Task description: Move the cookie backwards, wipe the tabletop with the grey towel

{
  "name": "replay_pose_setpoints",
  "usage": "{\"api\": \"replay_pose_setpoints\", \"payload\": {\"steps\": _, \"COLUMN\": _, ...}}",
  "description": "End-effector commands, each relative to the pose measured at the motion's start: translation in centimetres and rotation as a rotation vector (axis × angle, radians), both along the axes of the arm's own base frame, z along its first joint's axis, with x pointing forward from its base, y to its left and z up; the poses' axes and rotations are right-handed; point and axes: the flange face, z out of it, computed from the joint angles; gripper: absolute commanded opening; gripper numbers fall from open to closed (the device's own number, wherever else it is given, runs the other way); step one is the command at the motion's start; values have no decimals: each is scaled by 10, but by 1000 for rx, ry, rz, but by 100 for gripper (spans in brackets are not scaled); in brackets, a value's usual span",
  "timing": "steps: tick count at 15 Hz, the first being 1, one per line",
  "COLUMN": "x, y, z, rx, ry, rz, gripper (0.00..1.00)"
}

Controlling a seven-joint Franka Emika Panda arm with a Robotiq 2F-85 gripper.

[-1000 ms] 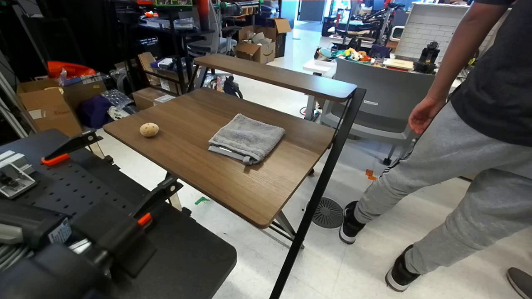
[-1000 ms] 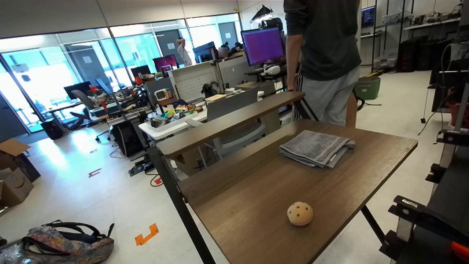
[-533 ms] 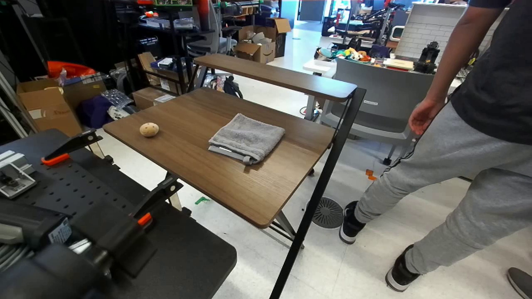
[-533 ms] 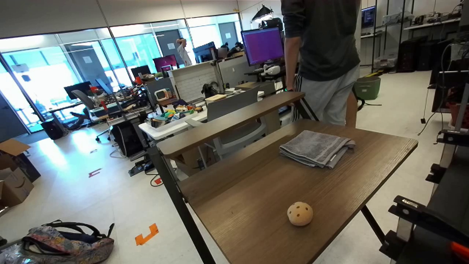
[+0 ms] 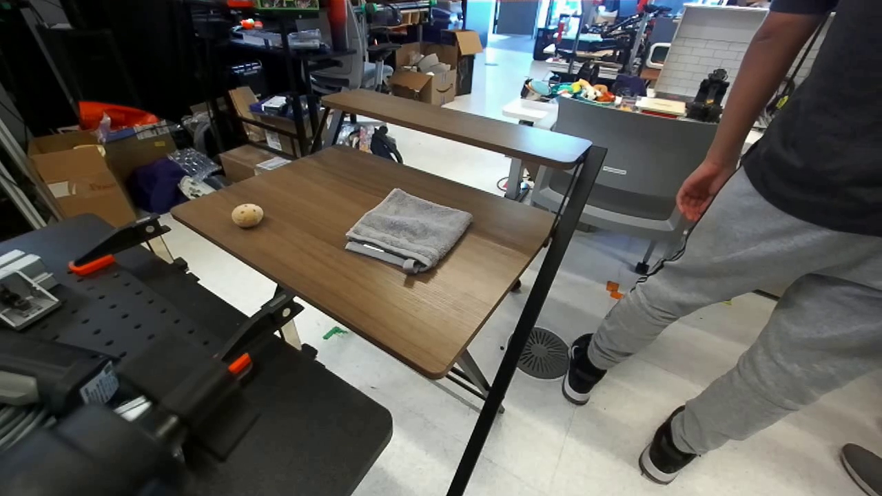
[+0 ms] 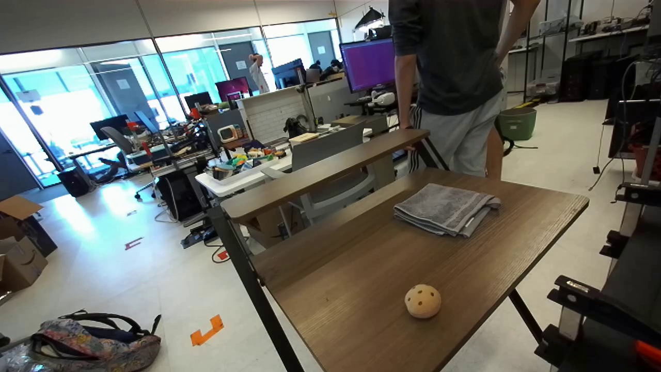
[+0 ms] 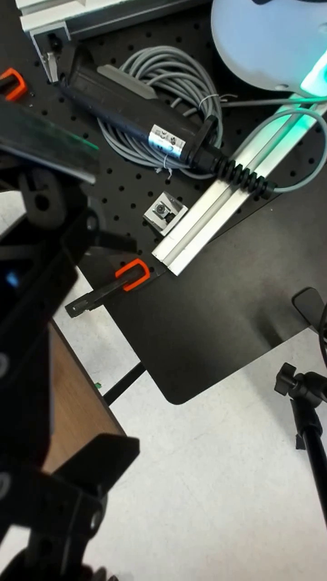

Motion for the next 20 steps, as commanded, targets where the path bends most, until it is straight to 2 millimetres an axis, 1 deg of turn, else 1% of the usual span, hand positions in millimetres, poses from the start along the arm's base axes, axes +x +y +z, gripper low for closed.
{"api": "replay_pose_setpoints", "payload": {"steps": 1, "x": 3, "y": -2, "z": -4, "rx": -53, "ry": 20, "rz": -22, "gripper": 100}}
{"api": "replay_pose_setpoints", "payload": {"steps": 3, "x": 10, "y": -18, "z": -21, "rx": -161, "ry": 66, "rz": -98, "gripper": 100}}
{"api": "replay_pose_setpoints", "payload": {"steps": 7, "x": 27, "y": -78, "z": -55, "rx": -335, "ry": 115, "rz": -239, "gripper": 100}}
{"api": "replay_pose_setpoints", "payload": {"steps": 9, "x": 34, "y": -106, "z": -67, "rx": -422, "ry": 115, "rz": -323, "gripper": 100}}
{"api": "replay_pose_setpoints", "payload": {"steps": 10, "x": 27, "y": -88, "z": -55, "rx": -368, "ry": 115, "rz": -260, "gripper": 100}}
{"api": "replay_pose_setpoints", "payload": {"steps": 11, "x": 29, "y": -96, "z": -60, "rx": -375, "ry": 131, "rz": -276, "gripper": 100}}
{"api": "replay_pose_setpoints", "payload": {"steps": 12, "x": 30, "y": -97, "z": -62, "rx": -369, "ry": 138, "rz": -276, "gripper": 100}}
{"api": "replay_pose_setpoints", "payload": {"steps": 15, "x": 30, "y": -89, "z": -59, "rx": -368, "ry": 127, "rz": -257, "gripper": 100}}
{"api": "replay_pose_setpoints", "payload": {"steps": 20, "x": 30, "y": -88, "z": -59, "rx": -368, "ry": 126, "rz": -254, "gripper": 100}}
